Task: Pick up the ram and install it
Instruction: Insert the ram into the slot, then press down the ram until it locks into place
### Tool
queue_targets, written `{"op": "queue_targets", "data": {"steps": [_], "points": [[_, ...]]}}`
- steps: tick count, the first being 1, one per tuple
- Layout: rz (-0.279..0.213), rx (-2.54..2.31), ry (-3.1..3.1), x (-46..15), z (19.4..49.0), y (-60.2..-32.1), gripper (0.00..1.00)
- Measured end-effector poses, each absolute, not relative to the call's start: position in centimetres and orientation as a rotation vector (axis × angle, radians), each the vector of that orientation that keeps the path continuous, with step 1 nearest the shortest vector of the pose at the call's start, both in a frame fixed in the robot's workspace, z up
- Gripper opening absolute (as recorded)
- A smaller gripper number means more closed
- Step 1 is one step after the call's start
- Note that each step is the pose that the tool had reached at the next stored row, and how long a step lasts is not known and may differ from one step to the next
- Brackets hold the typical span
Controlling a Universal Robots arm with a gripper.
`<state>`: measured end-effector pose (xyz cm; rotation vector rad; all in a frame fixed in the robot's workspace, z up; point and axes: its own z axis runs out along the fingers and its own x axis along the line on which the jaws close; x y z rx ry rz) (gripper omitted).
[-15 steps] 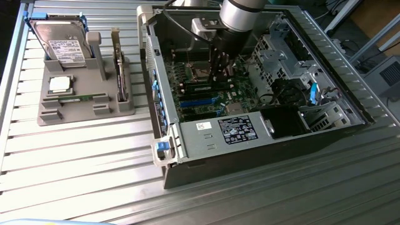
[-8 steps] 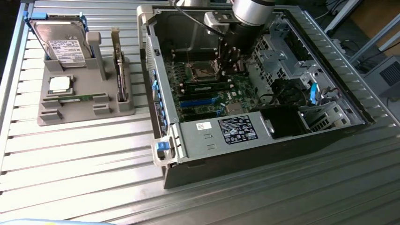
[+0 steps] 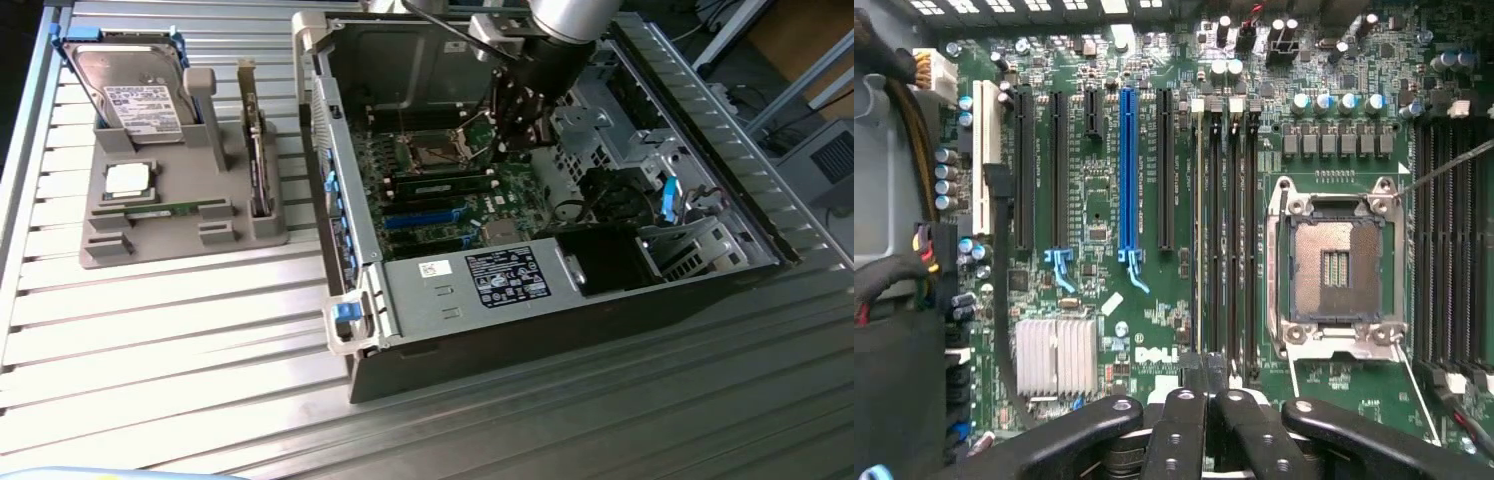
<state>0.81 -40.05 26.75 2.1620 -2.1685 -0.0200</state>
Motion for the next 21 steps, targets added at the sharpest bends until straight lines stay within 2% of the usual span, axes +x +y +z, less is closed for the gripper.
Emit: {"op": "queue_targets", "data": {"steps": [8, 15, 21], "points": [[-0.020, 2.162, -2.168, 2.9, 28.1, -40.1, 0.11], [-0.020, 2.162, -2.168, 4.6, 30.8, -40.1, 0.11], [-0.018, 2.160, -2.167, 4.6, 30.9, -40.1, 0.11]]}}
